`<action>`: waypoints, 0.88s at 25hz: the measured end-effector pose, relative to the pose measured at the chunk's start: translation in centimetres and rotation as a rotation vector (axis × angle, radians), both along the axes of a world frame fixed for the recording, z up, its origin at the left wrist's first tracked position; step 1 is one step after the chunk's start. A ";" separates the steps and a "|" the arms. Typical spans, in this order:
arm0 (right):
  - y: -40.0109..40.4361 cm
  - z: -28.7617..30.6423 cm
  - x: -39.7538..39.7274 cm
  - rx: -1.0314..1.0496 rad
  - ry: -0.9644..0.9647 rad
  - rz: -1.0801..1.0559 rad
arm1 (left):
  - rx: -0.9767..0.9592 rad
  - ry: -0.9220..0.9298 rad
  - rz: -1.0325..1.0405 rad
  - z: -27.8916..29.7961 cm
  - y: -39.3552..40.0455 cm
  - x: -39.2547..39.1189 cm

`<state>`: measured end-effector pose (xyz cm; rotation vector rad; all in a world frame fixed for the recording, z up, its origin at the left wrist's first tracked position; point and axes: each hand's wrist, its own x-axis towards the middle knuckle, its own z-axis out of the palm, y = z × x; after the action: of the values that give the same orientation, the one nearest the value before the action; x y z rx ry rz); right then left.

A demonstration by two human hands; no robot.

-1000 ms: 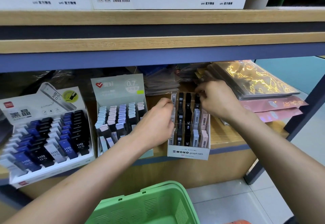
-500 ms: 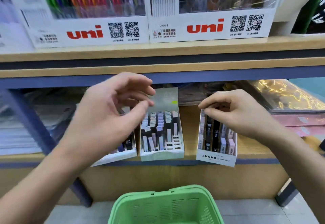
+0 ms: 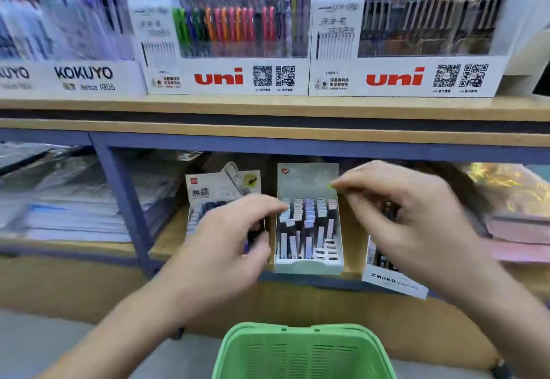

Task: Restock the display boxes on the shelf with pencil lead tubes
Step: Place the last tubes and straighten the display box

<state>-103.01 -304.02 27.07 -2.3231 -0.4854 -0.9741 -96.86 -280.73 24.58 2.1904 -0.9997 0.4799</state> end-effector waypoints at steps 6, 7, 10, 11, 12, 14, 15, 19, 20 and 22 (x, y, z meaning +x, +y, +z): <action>0.7 -10.2 11.9 -0.537 0.316 -0.230 | 0.502 0.013 0.164 -8.8 -4.8 9.4; 0.6 -11.3 12.8 -0.573 0.311 -0.241 | 0.542 -0.005 0.178 -9.8 -5.1 10.4; 1.0 -13.1 14.3 -0.613 0.265 -0.310 | 0.594 -0.015 0.223 -10.8 -6.1 11.5; 0.9 -13.4 14.8 -0.605 0.239 -0.331 | 0.592 -0.022 0.217 -11.0 -6.3 11.7; 0.9 -13.8 15.2 -0.597 0.218 -0.337 | 0.590 -0.021 0.212 -10.9 -6.5 11.8; 0.9 -13.9 15.4 -0.606 0.192 -0.354 | 0.571 -0.012 0.208 -10.7 -6.5 12.1; 0.9 -13.9 15.3 -0.619 0.187 -0.376 | 0.571 -0.017 0.211 -10.7 -6.5 12.2; 0.8 -14.9 14.5 -0.698 0.166 -0.411 | 0.583 -0.013 0.221 -10.8 -6.3 11.9; 0.8 -15.1 14.5 -0.711 0.182 -0.422 | 0.587 -0.015 0.227 -10.9 -6.3 11.8; 0.5 -15.1 14.6 -0.715 0.209 -0.452 | 0.598 -0.033 0.240 -11.0 -6.3 11.8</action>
<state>-88.42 -303.49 11.94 -3.2420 -0.2413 -0.8138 -85.04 -287.01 13.62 2.8666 -0.9900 0.3522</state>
